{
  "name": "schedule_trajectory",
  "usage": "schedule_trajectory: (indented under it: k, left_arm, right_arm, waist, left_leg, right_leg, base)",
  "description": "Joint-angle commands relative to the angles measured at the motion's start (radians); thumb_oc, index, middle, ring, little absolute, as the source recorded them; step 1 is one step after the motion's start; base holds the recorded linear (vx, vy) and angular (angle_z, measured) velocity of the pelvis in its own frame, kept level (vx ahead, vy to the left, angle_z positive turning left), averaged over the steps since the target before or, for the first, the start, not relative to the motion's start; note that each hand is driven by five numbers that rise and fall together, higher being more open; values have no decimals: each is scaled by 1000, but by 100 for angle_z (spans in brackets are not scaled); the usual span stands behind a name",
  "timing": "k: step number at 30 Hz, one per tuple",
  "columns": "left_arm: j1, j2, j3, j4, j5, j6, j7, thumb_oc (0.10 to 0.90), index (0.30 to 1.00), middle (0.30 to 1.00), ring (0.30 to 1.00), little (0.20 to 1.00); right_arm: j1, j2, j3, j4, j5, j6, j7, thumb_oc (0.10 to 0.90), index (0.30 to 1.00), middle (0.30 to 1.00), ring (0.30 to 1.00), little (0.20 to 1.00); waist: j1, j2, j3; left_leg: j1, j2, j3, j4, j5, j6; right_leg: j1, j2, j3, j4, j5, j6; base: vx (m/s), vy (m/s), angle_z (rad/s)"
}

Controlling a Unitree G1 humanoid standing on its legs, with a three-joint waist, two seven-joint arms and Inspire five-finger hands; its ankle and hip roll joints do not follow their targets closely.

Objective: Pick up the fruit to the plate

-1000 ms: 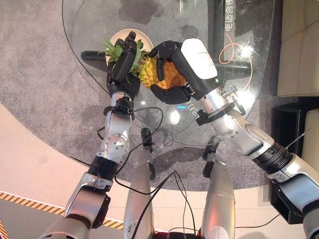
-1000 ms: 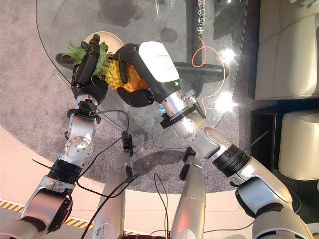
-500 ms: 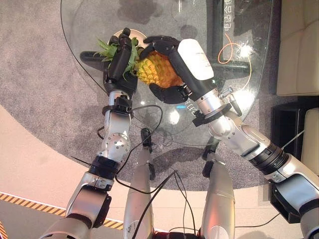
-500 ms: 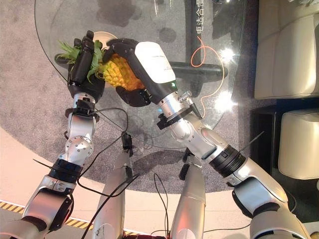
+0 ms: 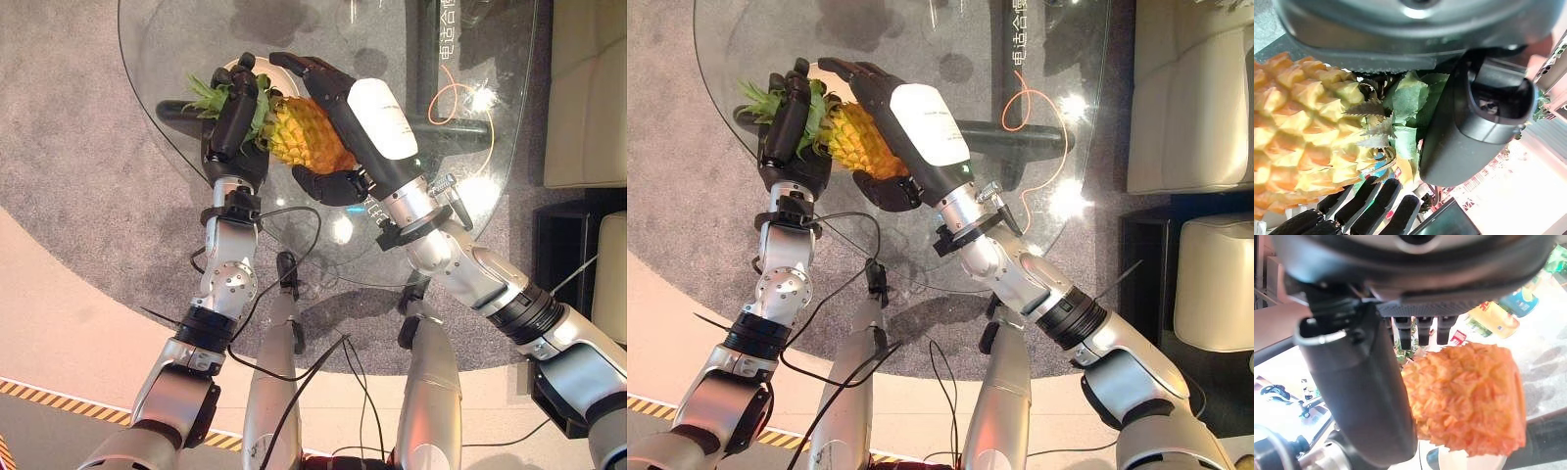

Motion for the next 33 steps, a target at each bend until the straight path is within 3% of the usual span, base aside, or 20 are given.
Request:
schedule_trajectory:
  k: [1, 18, 33]
  left_arm:
    - [-102, 4, 30, -167, 113, -104, -11, 100, 300, 300, 300, 200]
    - [-102, -29, 97, -167, 273, -264, 220, 100, 300, 300, 300, 200]
    - [-118, -43, 130, -169, 452, -331, 436, 100, 300, 300, 300, 200]
  right_arm:
    - [-111, 31, -114, -164, -35, -88, -90, 800, 900, 900, 900, 900]
    - [-94, 57, -154, -149, -24, -88, -123, 800, 900, 900, 900, 900]
    - [-93, 72, -154, -131, 3, -75, -128, 800, 900, 900, 900, 900]
  waist:
    - [12, -14, -24]
    - [10, -20, -24]
    - [10, -23, -24]
  left_leg:
    - [-10, 15, -27, 127, -110, -30]
    - [-9, 17, -26, 109, -101, -34]
    - [-8, 14, -25, 94, -92, -37]
  right_leg:
    - [71, -28, -12, -151, 93, 49]
    - [72, -20, -9, -162, 92, 47]
    - [72, -16, -6, -173, 96, 46]
  base:
    - [0, 0, 0]
    - [0, 0, 0]
    - [0, 0, 0]
